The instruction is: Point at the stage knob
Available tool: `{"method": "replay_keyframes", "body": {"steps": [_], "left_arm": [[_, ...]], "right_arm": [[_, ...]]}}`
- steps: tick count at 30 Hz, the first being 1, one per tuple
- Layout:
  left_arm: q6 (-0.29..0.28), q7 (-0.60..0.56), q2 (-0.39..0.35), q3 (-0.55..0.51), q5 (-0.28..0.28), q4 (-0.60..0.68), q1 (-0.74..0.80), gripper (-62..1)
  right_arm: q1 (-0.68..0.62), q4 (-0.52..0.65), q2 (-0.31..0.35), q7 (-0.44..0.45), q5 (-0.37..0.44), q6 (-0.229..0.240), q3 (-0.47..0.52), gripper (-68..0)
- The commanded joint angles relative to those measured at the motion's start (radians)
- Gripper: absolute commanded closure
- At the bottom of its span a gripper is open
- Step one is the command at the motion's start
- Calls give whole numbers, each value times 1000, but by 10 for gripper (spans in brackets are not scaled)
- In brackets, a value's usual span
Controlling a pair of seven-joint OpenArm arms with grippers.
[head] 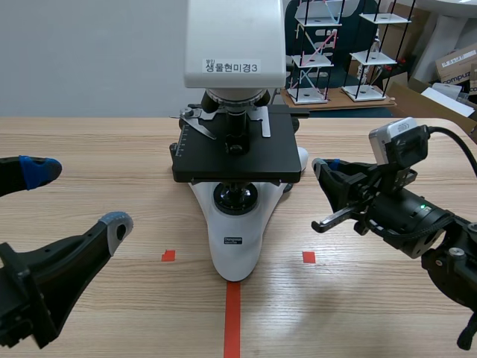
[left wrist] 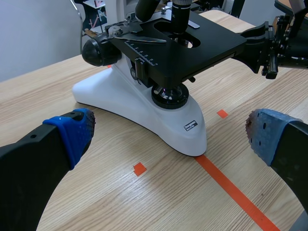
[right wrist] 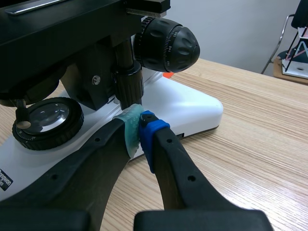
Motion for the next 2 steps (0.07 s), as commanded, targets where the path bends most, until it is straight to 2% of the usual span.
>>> {"method": "replay_keyframes", "body": {"steps": [1, 2], "left_arm": [[2, -18, 5, -3, -6, 8, 5, -623], [2, -18, 5, -3, -6, 8, 5, -623]], "right_arm": [[12, 16, 11, 18, 11, 0, 1, -8], [12, 16, 11, 18, 11, 0, 1, -8]]}}
